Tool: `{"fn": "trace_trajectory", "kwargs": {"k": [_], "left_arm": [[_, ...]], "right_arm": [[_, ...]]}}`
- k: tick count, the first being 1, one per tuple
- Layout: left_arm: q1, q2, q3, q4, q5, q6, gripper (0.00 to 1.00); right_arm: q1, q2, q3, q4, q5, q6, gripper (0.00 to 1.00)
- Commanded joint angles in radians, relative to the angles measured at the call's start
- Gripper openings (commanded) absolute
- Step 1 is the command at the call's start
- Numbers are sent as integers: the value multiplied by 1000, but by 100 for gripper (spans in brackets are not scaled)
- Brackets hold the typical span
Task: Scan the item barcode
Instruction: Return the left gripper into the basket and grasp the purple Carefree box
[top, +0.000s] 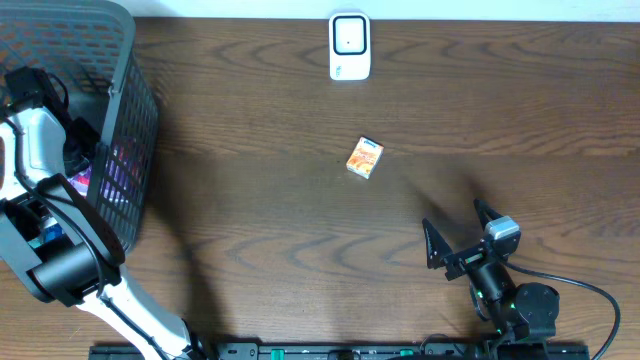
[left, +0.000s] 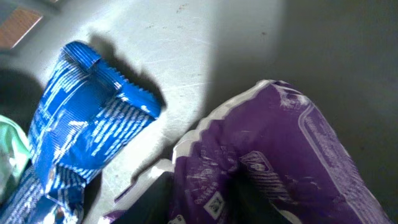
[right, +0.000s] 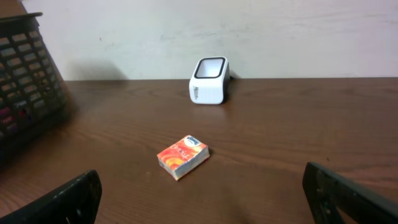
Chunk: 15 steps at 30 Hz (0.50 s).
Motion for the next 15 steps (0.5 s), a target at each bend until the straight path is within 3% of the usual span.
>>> {"fn": "trace_trajectory", "kwargs": {"k": [1,2,3,10,15], "left_arm": [[8,69,-27,-20,52,23,19],[8,65,-27,-23,58,23,8],[8,61,-27,-28,65,23,8],[8,-94,-13,-42,76,-35,8],[8,-398,-7,33,76,-142,7]], "right_arm": [[6,-5,-2,-5,-5,13,99],[6,-5,-2,-5,-5,13,99],[6,-5,-2,-5,-5,13,99],[6,-5,-2,-5,-5,13,99],[6,-5,-2,-5,-5,13,99]]}}
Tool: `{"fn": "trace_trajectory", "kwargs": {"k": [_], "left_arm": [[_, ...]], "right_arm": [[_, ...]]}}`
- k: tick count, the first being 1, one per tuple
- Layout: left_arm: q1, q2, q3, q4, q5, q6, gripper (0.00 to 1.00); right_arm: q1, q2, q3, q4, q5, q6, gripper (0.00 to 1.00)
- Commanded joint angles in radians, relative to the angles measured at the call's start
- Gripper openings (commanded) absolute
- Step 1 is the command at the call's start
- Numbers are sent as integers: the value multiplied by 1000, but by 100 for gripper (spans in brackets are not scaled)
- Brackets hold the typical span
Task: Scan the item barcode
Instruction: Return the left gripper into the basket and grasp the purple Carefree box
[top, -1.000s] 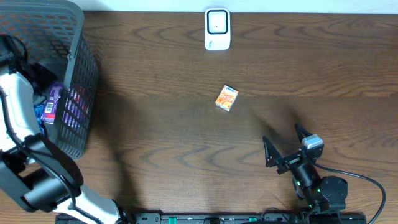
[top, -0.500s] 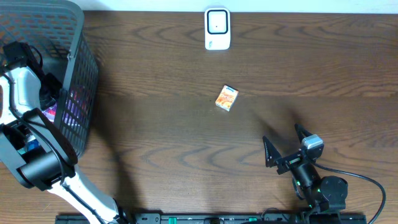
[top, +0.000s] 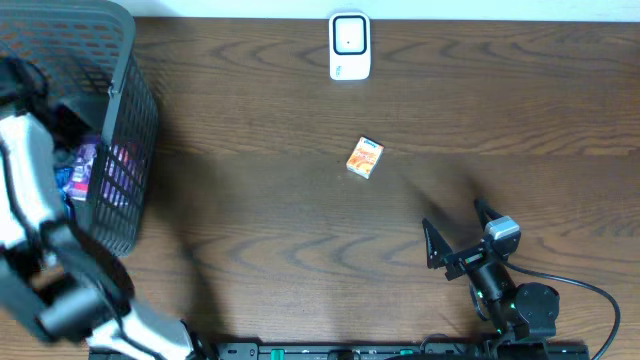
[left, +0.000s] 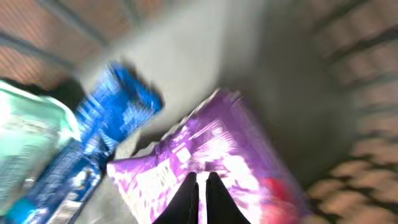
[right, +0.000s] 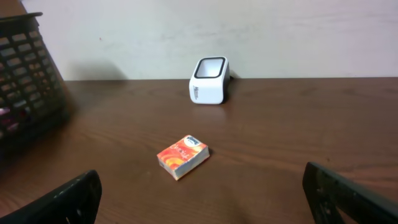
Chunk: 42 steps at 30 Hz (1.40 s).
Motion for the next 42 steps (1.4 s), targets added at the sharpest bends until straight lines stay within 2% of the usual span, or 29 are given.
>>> {"fn": "trace_trajectory", "kwargs": {"k": [1,5,8,9,10,12,15,20,23,24,27,28,30,34,35,38,42], "left_arm": [[0,-301,12,68,10,-92,7],[0,-485,12,122,10,-132,8],[0,-549,12,130,4,-108,37],[0,-554,12,129,-2,-83,44],[0,-552,10,129,-2,-42,56],[0,-533,0,129,-2,-5,73],[0,-452,-16,117,-6,48,83],[2,-288,-16,28,-162,50,86],[17,-188,-16,-49,-175,27,86],[23,-159,-16,-74,-174,-16,86],[35,-68,-16,-172,-174,-245,86],[35,-56,-16,-184,-174,-267,86],[35,-40,-16,-200,-147,-294,86],[35,-29,-16,-211,-4,-309,86],[35,-28,-19,-222,21,-355,86],[35,-26,-42,-228,27,-432,86],[35,-11,-107,-173,18,-441,86]], "right_arm": [[6,-5,-2,-5,-5,14,99],[6,-5,-2,-5,-5,14,99],[6,-5,-2,-5,-5,14,99],[6,-5,-2,-5,-5,14,99],[6,-5,-2,-5,-5,14,99],[6,-5,-2,-5,-5,14,99],[6,-5,-2,-5,-5,14,99],[6,-5,-2,-5,-5,14,99],[6,-5,-2,-5,-5,14,99],[6,-5,-2,-5,-5,14,99],[6,-5,-2,-5,-5,14,99],[6,-5,-2,-5,-5,14,99],[6,-5,-2,-5,-5,14,99],[6,-5,-2,-5,-5,13,99],[6,-5,-2,-5,-5,14,99],[6,-5,-2,-5,-5,14,99],[6,-5,-2,-5,-5,14,99]]}}
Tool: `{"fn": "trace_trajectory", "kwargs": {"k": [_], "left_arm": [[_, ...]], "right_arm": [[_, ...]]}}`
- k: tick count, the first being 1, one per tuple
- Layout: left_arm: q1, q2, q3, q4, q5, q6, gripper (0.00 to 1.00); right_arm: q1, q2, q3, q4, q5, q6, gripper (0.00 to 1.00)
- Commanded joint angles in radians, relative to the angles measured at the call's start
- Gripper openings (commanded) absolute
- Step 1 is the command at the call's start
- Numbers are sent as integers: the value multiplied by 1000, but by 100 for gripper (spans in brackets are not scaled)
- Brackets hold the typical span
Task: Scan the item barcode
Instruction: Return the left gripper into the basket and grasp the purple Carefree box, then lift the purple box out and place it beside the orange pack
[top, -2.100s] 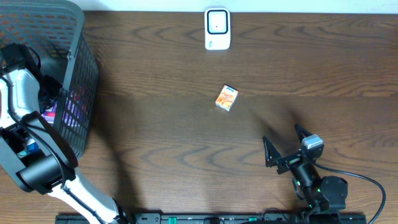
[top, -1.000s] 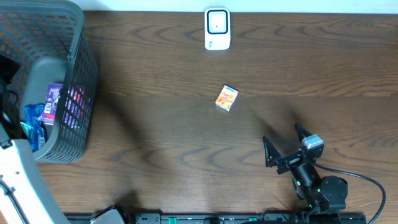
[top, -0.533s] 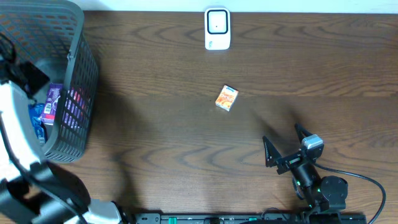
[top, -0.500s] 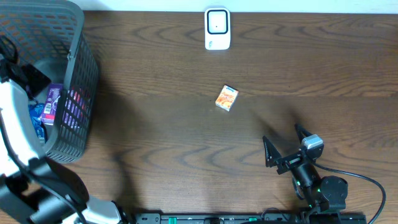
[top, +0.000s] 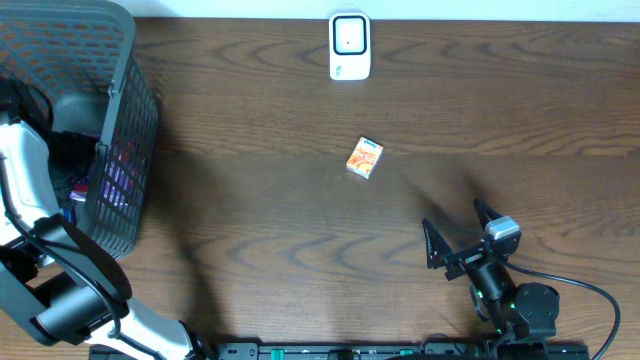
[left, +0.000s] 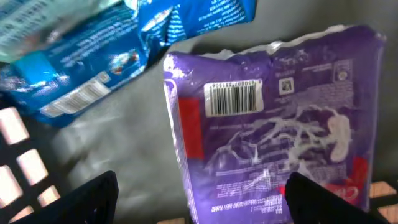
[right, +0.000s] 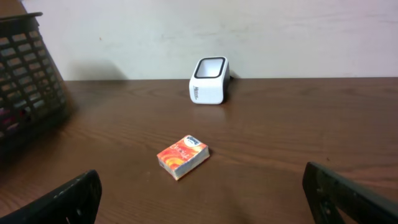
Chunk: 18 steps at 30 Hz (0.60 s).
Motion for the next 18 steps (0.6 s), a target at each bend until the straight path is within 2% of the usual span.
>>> {"fn": "trace_trajectory", "kwargs": {"k": [1,6,7,8,9,12,14,17,18], "left_arm": [[2,21,-66,57,4,-43,86],[2,47,-137,214,3,24,86],[2,51,-148,231,3,24,82],[2,53,-157,241,4,23,75],[2,55,-175,258,3,23,63],[2,56,-210,286,3,24,42],[2,61,-231,299,3,24,37],[2,67,-274,320,3,23,38],[2,68,-292,332,3,23,45]], "right_arm": [[6,-5,-2,-5,-5,14,99],[6,-5,-2,-5,-5,14,99],[6,-5,-2,-5,-5,14,99],[6,-5,-2,-5,-5,14,99],[6,-5,-2,-5,-5,14,99],[6,-5,-2,-5,-5,14,99],[6,-5,-2,-5,-5,14,99],[6,-5,-2,-5,-5,14,99],[6,-5,-2,-5,-5,13,99]]}}
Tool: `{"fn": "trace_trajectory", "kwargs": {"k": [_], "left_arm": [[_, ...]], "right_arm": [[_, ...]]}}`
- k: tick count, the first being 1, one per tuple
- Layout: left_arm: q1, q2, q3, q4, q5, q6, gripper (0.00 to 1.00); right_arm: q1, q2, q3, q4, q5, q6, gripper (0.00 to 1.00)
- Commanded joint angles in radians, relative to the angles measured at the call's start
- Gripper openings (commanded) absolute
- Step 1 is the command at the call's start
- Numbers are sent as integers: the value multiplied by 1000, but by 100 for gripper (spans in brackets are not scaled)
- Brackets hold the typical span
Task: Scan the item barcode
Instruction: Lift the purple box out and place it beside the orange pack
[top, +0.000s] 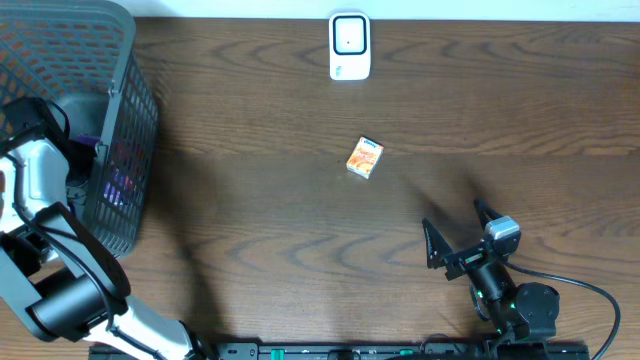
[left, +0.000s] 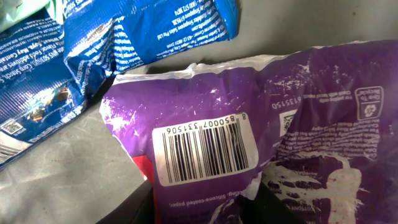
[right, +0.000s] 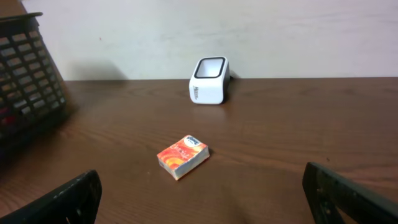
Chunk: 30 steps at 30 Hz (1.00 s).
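A purple packet (left: 261, 124) lies in the basket, its white barcode label (left: 204, 152) facing up. My left gripper (left: 214, 208) is down on it, its dark fingers (left: 158, 208) pressing in from both sides on the packet's lower part, just under the label. In the overhead view the left arm (top: 35, 165) reaches into the basket, which hides the gripper. The white scanner (top: 349, 45) stands at the table's far edge. My right gripper (right: 205, 202) rests open and holds nothing near the front right (top: 455, 222).
The dark mesh basket (top: 130, 90) fills the far left corner and also holds blue packets (left: 124, 31). A small orange box (top: 365, 158) lies mid-table, between the scanner (right: 209, 81) and the right gripper. The wall runs behind the scanner.
The left gripper was wide open a little above the purple packet. It is now close down on it, with the fingers drawn in against the packet below the barcode. The right arm is unchanged.
At first the left wrist was close over the purple packet's printed side, beside a blue packet. Then its fingers were together at the packet, the view blurred. Later the packet lay barcode up under the open gripper, which now grips it. The right arm stayed still.
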Motion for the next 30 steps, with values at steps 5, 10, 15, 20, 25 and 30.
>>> {"fn": "trace_trajectory", "kwargs": {"k": [5,10,15,20,25,30], "left_arm": [[2,47,-127,14,-14,11,19],[3,8,-103,6,78,11,7],[13,-167,-71,42,223,11,7],[12,-475,-71,136,243,11,7],[11,-747,-71,190,243,11,7],[-29,-957,-71,194,308,-21,7]], "right_arm": [[6,-5,-2,-5,-5,14,99],[6,-5,-2,-5,-5,14,99],[6,-5,-2,-5,-5,14,99],[6,-5,-2,-5,-5,14,99],[6,-5,-2,-5,-5,14,99],[6,-5,-2,-5,-5,13,99]]}}
